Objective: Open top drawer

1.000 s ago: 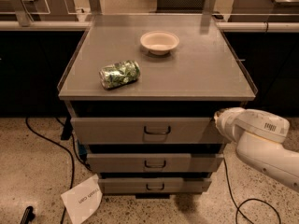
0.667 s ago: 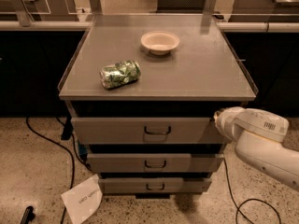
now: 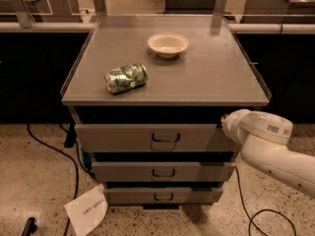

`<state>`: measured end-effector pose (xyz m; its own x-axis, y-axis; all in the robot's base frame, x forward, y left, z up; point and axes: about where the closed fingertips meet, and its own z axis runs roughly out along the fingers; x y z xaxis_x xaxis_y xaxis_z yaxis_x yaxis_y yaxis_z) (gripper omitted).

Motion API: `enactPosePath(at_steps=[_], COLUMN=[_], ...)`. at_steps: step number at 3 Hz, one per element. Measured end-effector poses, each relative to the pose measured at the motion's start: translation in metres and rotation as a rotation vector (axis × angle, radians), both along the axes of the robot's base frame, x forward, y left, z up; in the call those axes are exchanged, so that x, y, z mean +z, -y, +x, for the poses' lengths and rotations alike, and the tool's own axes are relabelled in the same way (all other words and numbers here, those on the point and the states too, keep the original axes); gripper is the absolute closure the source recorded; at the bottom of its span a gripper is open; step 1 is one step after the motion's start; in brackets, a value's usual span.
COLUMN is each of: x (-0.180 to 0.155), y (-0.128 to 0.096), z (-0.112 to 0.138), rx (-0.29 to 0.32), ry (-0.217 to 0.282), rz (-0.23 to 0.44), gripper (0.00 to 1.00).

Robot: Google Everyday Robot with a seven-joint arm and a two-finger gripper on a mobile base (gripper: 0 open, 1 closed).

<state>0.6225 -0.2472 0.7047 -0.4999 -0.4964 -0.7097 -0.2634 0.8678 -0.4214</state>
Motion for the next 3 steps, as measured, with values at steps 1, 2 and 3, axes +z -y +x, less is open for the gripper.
enactPosePath(at_steps=[1,2,3], x=[-0.008,-0.005,-0.015], y=[0.000,0.000,0.001], z=[-0.003,-0.003,-0.008], rx=[0.008,0.008,0.013], ry=[-0.038,-0.039,-0.084], rz=[-0.010,-0.010,-0.008], gripper=[1.00,1.00,1.00])
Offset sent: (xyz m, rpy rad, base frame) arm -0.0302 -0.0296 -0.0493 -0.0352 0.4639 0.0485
